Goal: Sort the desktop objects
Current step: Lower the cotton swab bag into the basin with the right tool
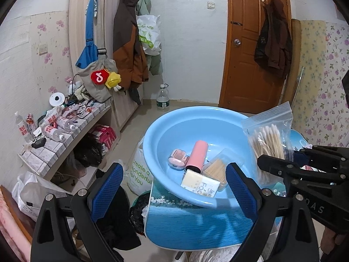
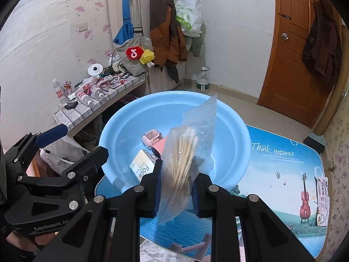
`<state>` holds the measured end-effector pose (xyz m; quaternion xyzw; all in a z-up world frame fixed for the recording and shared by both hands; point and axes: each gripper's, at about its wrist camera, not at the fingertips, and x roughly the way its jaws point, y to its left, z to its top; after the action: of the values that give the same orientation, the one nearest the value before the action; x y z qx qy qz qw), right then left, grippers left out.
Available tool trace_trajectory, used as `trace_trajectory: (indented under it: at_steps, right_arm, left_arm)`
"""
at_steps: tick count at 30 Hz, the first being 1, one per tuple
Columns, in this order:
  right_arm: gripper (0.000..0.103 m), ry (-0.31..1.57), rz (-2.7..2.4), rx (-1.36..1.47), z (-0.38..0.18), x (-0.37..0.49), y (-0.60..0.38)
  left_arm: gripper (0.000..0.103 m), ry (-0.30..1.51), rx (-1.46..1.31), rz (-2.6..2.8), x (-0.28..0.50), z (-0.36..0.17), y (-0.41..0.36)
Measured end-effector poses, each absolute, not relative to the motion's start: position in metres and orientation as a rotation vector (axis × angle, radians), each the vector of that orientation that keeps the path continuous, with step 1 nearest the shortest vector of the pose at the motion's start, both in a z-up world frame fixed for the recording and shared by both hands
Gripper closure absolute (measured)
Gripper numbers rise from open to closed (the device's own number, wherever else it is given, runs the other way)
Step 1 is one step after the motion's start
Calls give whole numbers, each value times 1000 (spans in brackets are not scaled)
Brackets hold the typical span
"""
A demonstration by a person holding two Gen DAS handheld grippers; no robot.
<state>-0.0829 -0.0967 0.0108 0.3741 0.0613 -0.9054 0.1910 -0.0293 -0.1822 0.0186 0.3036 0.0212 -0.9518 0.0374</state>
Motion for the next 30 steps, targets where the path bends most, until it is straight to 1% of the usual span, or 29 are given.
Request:
trace_trajectory:
  at_steps: [10, 19, 30]
  right_arm:
    - [79, 189, -2563, 1047, 7, -95, -98]
    - [79, 117, -2515, 1140, -16, -136, -118]
    - [79, 107, -2486, 1195, -38, -145, -133]
  left_arm:
    - [7, 63, 937, -2920, -29, 18, -182]
    - [8, 82, 947, -2887, -32, 11, -189]
    - [8, 101, 986, -2835, -36, -5, -209]
